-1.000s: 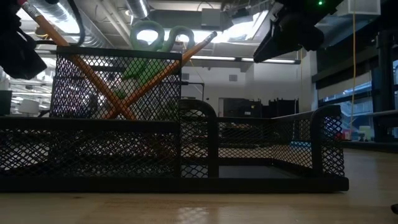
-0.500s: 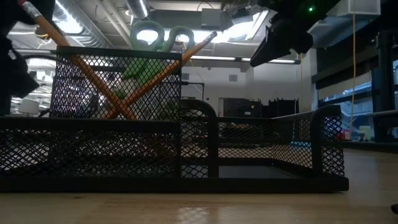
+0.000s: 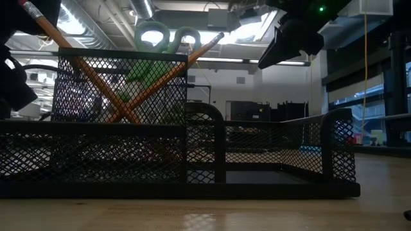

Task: Pick and place office supplies into organizer
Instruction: Put the left black binder clip into the black desk organizer

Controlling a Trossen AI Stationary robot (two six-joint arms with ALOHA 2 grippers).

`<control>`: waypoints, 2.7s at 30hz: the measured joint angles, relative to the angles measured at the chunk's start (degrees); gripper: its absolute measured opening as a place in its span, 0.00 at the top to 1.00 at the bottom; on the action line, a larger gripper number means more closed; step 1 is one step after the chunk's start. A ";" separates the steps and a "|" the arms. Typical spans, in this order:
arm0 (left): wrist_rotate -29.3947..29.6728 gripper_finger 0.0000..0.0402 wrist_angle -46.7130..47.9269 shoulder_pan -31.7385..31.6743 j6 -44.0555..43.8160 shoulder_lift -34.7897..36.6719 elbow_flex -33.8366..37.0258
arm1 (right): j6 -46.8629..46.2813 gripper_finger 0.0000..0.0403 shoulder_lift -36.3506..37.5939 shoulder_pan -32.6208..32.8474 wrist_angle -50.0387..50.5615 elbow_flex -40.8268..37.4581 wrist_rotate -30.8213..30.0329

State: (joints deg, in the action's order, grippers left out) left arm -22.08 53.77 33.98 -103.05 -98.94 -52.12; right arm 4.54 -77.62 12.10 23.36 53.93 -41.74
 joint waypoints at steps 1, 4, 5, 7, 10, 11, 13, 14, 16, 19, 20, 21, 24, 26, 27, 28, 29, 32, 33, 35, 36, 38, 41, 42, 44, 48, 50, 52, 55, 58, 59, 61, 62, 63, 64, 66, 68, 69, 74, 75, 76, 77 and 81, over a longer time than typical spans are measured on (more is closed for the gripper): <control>-0.36 0.89 0.00 0.00 0.20 0.01 -0.02 | 0.00 0.61 0.00 0.01 0.02 0.00 0.00; -0.82 0.94 0.10 0.00 0.53 0.11 -0.07 | -0.02 0.61 0.00 0.02 0.02 0.00 0.00; -1.14 0.95 0.19 0.00 0.95 0.11 -0.10 | 0.00 0.61 0.00 0.02 0.02 0.00 0.00; -2.43 0.97 0.35 0.00 2.61 0.11 -0.61 | -0.10 0.61 0.00 0.02 0.02 0.00 0.00; -3.70 0.99 0.01 -0.22 5.73 0.25 -2.70 | -1.29 0.61 0.00 0.02 0.02 0.00 0.00; -3.83 0.99 0.01 -0.24 6.66 0.50 -3.64 | -1.45 0.61 0.00 0.02 0.04 0.00 0.00; -4.69 0.99 0.09 -0.46 8.75 1.36 -5.92 | -1.44 0.61 0.00 0.02 0.02 0.00 0.00; -5.07 0.99 -0.05 -0.46 9.58 1.95 -7.13 | -1.42 0.61 0.00 0.02 0.04 0.00 0.00; -5.88 0.99 -0.07 -0.46 11.11 3.30 -9.74 | -1.41 0.61 0.00 0.02 0.04 0.00 -0.01; -6.55 0.99 0.43 -0.43 10.60 5.55 -12.92 | -1.36 0.61 0.00 0.02 0.04 0.00 -0.01; -6.55 0.99 0.68 -0.31 9.57 6.35 -13.60 | -1.36 0.61 0.00 0.02 0.04 0.00 -0.02; -6.50 0.99 0.69 -0.13 8.54 7.18 -14.19 | -1.34 0.61 0.00 0.02 0.04 0.00 -0.02; -5.57 0.99 -0.61 0.71 8.22 9.30 -15.72 | -1.33 0.61 0.00 0.02 0.06 0.00 -0.02; -3.03 0.99 -3.91 1.51 9.63 10.69 -16.38 | -1.31 0.61 0.00 0.02 0.08 0.00 -0.02; -0.92 0.99 -6.81 1.93 10.71 11.39 -16.46 | -1.31 0.61 0.00 0.02 0.10 0.00 -0.02; 2.26 0.99 -10.13 2.41 12.10 12.02 -16.48 | -1.31 0.61 0.00 0.02 0.21 0.00 -0.02; 6.56 0.99 -13.50 2.92 13.97 12.40 -16.52 | -1.37 0.61 0.00 0.03 0.34 0.00 -0.02; 23.77 0.99 -22.20 4.78 22.20 12.71 -16.52 | -1.43 0.61 0.00 0.04 0.32 0.00 -0.02; 29.20 0.99 -24.42 5.37 24.92 12.42 -16.54 | -1.53 0.61 0.00 0.04 0.32 0.00 -0.02; 37.31 0.99 -27.20 6.51 28.46 11.29 -16.57 | -2.75 0.61 0.00 0.04 0.30 0.00 -0.02; 40.23 0.99 -27.63 7.13 29.48 10.55 -16.57 | -2.96 0.61 0.00 0.04 0.32 0.00 -0.02; 43.30 0.99 -28.88 8.22 30.22 8.92 -16.55 | -2.99 0.61 0.00 0.04 0.30 0.00 -0.02; 46.86 0.99 -30.56 9.61 30.34 5.79 -16.55 | -3.04 0.61 0.00 0.04 0.30 0.00 -0.02; 49.13 0.99 -30.82 10.05 30.34 4.59 -16.53 | -3.23 0.61 0.00 0.04 0.30 0.00 -0.02; 54.40 0.99 -31.81 10.95 30.31 2.21 -16.50 | -4.06 0.61 0.00 0.03 0.28 0.00 -0.02; 59.22 0.99 -32.80 12.35 28.93 -2.41 -16.50 | -4.31 0.61 0.00 0.02 0.26 0.00 -0.02; 58.17 0.99 -32.95 12.69 28.49 -4.30 -16.50 | -4.35 0.61 0.00 0.02 0.26 0.00 -0.02; 56.16 0.99 -33.03 12.85 26.18 -5.90 -16.50 | -4.38 0.61 0.00 0.02 0.21 0.00 -0.02; 55.09 0.99 -32.48 12.60 21.98 -7.74 -16.46 | -4.47 0.61 0.00 0.02 0.16 0.00 -0.02; 55.24 0.99 -30.99 12.28 17.28 -8.10 -16.46 | -4.50 0.61 0.00 0.02 -0.03 0.00 -0.02; 55.35 0.99 -30.23 12.12 15.95 -8.14 -16.46 | -4.50 0.61 0.00 0.02 -0.03 0.00 -0.02; 55.12 0.99 -29.47 11.97 14.01 -8.09 -16.46 | -4.50 0.61 0.00 0.02 -0.03 0.00 -0.02; 54.21 0.99 -29.16 11.79 13.00 -7.97 -16.46 | -4.52 0.61 0.00 0.02 -0.03 0.00 -0.02; 52.93 0.99 -29.03 11.59 11.94 -7.92 -16.46 | -4.50 0.61 0.00 0.02 -0.03 0.00 -0.02; 51.36 0.99 -28.86 11.35 10.68 -7.89 -16.46 | -4.52 0.61 0.00 0.02 -0.03 0.00 -0.02; 48.29 0.99 -27.87 10.80 7.44 -7.75 -16.50 | -4.67 0.61 0.00 0.02 -0.03 0.00 -0.02; 46.31 0.99 -26.96 10.32 4.30 -7.60 -16.66 | -5.82 0.61 0.00 0.02 -0.03 0.00 -0.02; 46.01 0.99 -26.59 10.06 3.12 -7.58 -16.66 | -5.93 0.61 0.00 0.02 -0.03 0.00 -0.02; 44.75 0.99 -26.40 9.38 -0.68 -7.57 -16.65 | -5.92 0.61 0.00 0.02 -0.03 0.00 -0.02; 44.44 0.99 -26.40 9.26 -1.16 -7.56 -16.65 | -5.88 0.61 0.00 0.02 -0.03 0.00 -0.02; 44.10 0.99 -26.39 9.12 -1.53 -7.56 -16.65 | -5.84 0.61 0.00 0.02 -0.03 0.00 -0.02; 43.78 0.99 -26.40 9.05 -1.79 -7.53 -16.65 | -5.86 0.61 0.00 0.03 -0.03 0.00 -0.04; 43.55 0.99 -26.46 9.03 -1.79 -7.43 -16.63 | -5.84 0.61 0.00 0.03 -0.03 0.00 -0.03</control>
State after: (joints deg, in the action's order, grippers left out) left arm 21.48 27.31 43.00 -104.84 -106.37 -68.75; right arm -1.30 -77.62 12.13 23.33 53.93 -41.77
